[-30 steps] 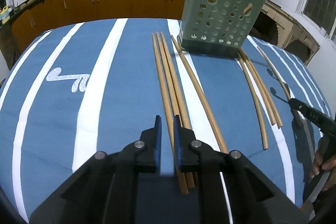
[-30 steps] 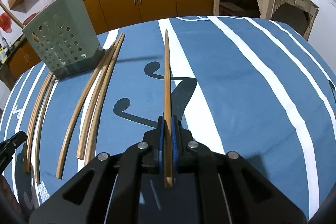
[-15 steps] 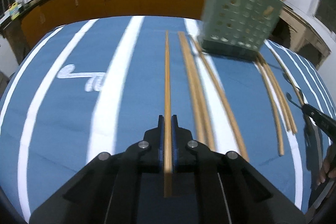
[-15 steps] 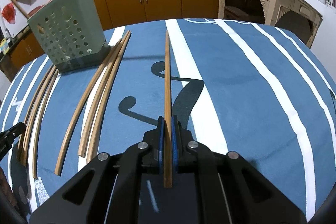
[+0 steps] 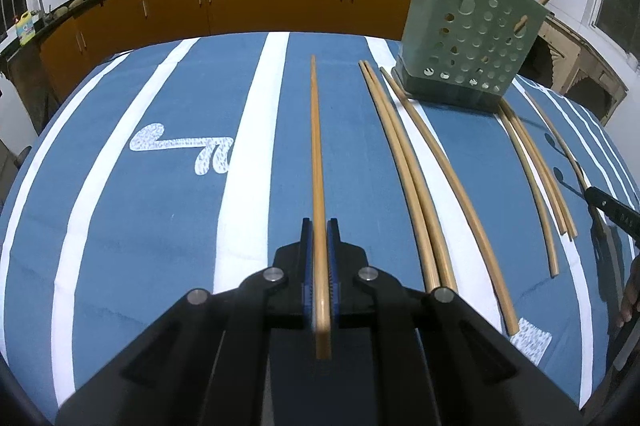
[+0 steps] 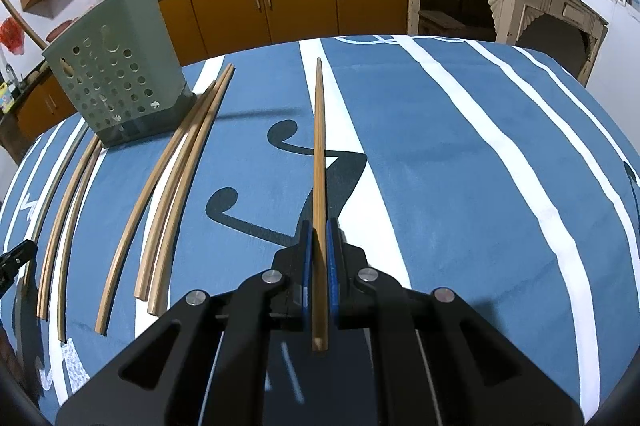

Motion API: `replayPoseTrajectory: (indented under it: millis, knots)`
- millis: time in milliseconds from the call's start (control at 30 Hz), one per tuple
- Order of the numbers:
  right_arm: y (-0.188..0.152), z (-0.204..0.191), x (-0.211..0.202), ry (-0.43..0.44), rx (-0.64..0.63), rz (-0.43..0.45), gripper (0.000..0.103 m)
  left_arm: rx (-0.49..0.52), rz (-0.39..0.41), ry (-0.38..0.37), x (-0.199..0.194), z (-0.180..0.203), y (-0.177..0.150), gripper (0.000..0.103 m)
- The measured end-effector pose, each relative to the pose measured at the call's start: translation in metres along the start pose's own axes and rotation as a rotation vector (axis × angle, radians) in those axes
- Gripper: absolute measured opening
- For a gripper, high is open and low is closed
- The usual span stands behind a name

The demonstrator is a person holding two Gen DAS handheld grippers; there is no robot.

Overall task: Organize utensils
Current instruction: 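Lift both held chopsticks and carry them toward the green holder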

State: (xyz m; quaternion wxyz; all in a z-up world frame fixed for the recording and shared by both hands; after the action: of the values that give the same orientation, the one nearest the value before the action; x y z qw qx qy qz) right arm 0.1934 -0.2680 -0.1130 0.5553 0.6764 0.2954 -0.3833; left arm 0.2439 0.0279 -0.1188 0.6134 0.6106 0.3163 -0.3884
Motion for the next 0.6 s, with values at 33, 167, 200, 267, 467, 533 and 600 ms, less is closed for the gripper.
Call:
replayPoseTrajectory:
  millis: [33, 167, 200, 267, 467, 533, 600]
  knots:
    - [-0.0002, 0.0000, -0.0003, 0.000, 0.000, 0.000, 0.008, -0.001, 0.000, 0.000, 0.0000, -0.0001, -0.0003, 0.009]
    - [-0.0006, -0.0002, -0.0003, -0.001, -0.001, 0.000, 0.008, 0.005, 0.000, 0.009, 0.0003, 0.0006, -0.0009, 0.009]
    - [-0.0013, -0.0004, -0.0007, -0.003, -0.003, 0.000, 0.008, 0.006, 0.000, 0.012, 0.0003, 0.0009, -0.0010, 0.009]
    - [-0.0029, -0.0009, -0.0017, -0.007, -0.009, 0.000, 0.008, 0.009, -0.001, 0.014, 0.0003, 0.0007, -0.0012, 0.009]
    - [-0.0068, -0.0010, -0.0035, -0.002, -0.013, -0.002, 0.008, 0.027, -0.002, 0.041, -0.0018, 0.0042, -0.0051, 0.009]
    - [-0.0074, -0.0010, -0.0040, 0.004, -0.011, -0.001, 0.008, 0.029, -0.003, 0.046, -0.0026, 0.0054, -0.0064, 0.009]
    - [-0.0074, 0.0005, -0.0040, 0.017, -0.003, -0.001, 0.008, 0.033, -0.003, 0.052, -0.0038, 0.0070, -0.0086, 0.009]
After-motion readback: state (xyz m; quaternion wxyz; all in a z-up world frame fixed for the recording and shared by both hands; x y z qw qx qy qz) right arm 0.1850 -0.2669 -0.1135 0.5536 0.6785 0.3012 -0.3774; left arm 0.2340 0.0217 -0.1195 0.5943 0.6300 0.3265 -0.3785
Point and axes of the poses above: each gripper's, at about its wrist camera, not at the fingertips, and x roughly the way its jaws point, z to its right, y to its top, the point moved 5 cm from there along x, roughly the way its jaws point, and after that the axes turned 9 degrees about -z, right-handed, at the moved point
